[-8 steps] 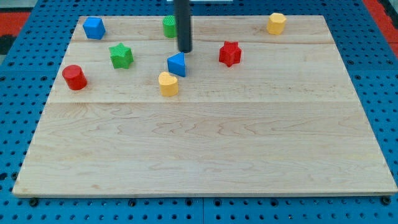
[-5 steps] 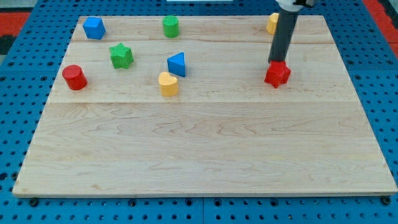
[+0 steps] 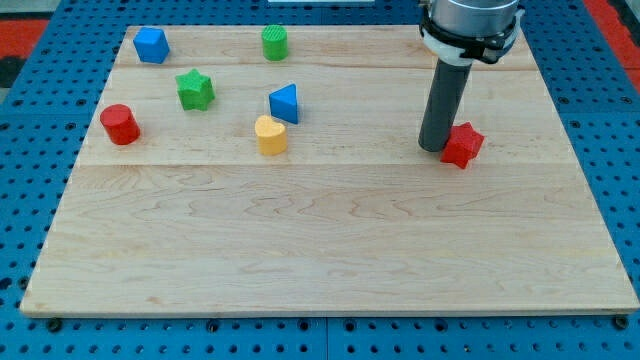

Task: Move the red star and yellow heart vertical to each other

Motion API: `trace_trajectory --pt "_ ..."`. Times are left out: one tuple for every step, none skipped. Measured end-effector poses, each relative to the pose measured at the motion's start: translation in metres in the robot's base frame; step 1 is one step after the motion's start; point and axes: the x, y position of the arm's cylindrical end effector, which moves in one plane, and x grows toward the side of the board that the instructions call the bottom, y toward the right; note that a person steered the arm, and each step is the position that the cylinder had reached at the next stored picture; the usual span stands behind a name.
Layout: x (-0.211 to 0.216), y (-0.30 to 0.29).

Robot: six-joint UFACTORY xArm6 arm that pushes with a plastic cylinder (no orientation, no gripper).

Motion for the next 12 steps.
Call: trace_trajectory --pt "0.001 0.0" --pt "0.001 -0.008" --pt "0.001 -0.053" --pt "0.0 -0.103" --pt "0.001 -0.14" --pt "0.001 -0.192" --pt "-0.001 -0.222" --pt "-0.003 -0.271" --pt "-0.027 -0.309" --pt "-0.059 -0.277" --pt "-0.024 -0.218" --pt "0.043 -0.176"
